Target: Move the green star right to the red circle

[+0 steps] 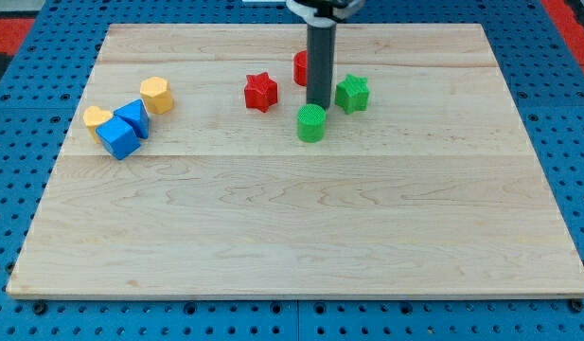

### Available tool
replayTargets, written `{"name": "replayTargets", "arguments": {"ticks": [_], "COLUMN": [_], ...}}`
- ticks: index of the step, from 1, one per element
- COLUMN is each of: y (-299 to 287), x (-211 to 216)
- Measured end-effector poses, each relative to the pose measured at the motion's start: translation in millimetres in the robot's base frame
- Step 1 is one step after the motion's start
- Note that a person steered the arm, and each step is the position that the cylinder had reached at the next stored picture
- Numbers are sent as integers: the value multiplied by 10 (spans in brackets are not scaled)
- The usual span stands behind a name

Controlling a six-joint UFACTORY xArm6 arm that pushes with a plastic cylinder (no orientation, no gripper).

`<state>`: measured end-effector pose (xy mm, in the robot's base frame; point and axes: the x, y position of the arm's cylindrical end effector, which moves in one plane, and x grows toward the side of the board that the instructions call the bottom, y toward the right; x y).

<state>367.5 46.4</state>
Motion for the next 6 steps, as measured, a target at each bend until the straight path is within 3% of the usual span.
{"name": "replayTargets", "arguments": {"ticks": [1,3,4,5,6], "y": [420,267,502,805,318], "x": [-208,-404,-718,-624,-468]}}
